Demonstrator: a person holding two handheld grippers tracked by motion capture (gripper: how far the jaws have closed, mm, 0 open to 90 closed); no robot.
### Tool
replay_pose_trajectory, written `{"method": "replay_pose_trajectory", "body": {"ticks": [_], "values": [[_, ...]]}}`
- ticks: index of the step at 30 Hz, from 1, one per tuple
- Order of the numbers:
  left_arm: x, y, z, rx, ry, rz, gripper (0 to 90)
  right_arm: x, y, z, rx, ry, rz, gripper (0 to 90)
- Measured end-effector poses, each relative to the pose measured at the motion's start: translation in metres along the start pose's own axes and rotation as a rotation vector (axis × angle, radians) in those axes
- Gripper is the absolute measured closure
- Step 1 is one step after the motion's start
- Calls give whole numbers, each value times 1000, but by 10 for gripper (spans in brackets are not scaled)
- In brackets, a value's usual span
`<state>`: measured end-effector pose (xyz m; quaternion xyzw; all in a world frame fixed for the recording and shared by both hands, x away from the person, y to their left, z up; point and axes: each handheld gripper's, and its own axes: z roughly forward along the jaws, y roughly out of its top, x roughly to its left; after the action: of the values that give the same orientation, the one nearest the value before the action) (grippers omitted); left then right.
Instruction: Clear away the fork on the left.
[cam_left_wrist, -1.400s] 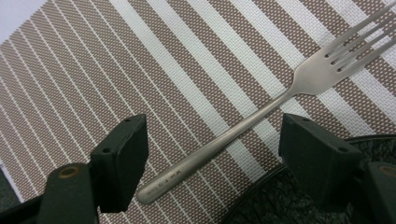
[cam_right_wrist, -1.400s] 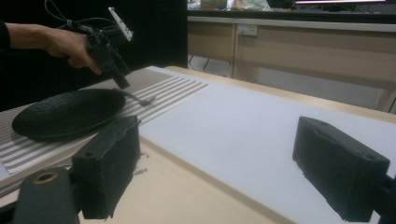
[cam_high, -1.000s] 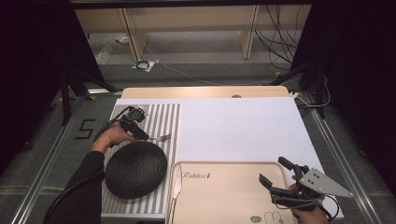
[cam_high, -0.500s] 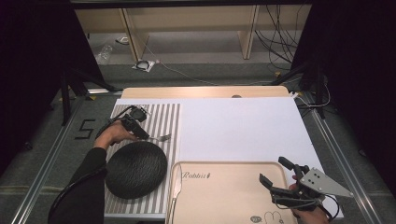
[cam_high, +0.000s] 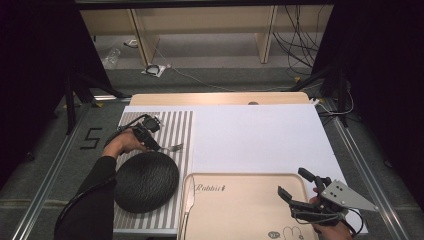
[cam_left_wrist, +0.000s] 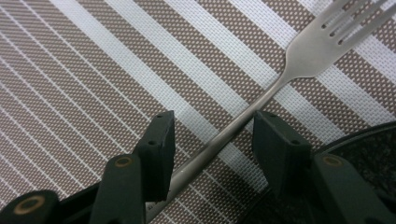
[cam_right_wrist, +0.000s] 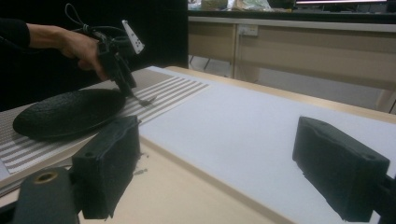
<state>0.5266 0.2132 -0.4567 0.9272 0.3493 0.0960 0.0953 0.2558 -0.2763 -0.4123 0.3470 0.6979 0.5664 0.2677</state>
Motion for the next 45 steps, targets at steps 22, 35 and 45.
{"method": "replay_pose_trajectory", "body": {"ticks": [22, 35, 45], "values": [[5, -1, 4, 39, -33, -8, 575, -1, 0, 0, -2, -1, 3, 159], [6, -1, 4, 43, -70, -37, 659, -1, 0, 0, -5, 0, 0, 159], [6, 1, 4, 56, -89, -34, 734, -1, 0, 0, -6, -1, 0, 159]]}}
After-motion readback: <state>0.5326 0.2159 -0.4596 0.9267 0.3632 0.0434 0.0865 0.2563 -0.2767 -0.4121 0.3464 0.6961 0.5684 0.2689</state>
